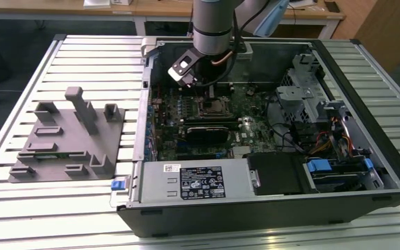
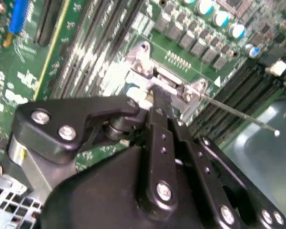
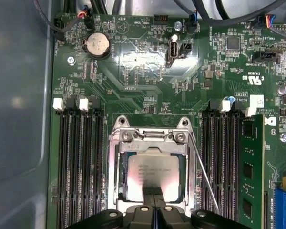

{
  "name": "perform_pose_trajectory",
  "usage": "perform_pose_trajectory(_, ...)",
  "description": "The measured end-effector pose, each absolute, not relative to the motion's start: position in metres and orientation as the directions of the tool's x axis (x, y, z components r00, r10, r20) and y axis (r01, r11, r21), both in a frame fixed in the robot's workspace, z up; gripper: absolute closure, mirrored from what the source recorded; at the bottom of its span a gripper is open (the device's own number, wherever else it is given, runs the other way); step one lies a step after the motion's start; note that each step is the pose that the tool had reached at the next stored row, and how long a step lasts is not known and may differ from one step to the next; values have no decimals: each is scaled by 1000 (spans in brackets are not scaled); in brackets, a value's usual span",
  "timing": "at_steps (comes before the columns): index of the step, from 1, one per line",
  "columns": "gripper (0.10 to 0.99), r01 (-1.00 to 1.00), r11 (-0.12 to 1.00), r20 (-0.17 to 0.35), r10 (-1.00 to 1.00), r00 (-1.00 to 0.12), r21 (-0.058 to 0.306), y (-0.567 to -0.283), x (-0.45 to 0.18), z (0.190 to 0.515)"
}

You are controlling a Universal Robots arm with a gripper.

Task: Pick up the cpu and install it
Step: 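Close the cpu cover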

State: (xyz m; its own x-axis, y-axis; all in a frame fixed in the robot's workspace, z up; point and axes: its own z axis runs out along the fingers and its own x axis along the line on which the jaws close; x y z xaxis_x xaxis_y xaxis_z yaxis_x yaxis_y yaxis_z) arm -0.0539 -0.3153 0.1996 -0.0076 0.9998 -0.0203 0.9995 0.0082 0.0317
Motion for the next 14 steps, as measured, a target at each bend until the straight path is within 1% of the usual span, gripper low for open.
perform_pose_trajectory(9, 980, 999, 8, -21, 1000, -8, 31, -315, -53, 209)
perform_pose_trajectory(14, 980, 999, 8, -20, 1000, -8, 31, -315, -49, 209)
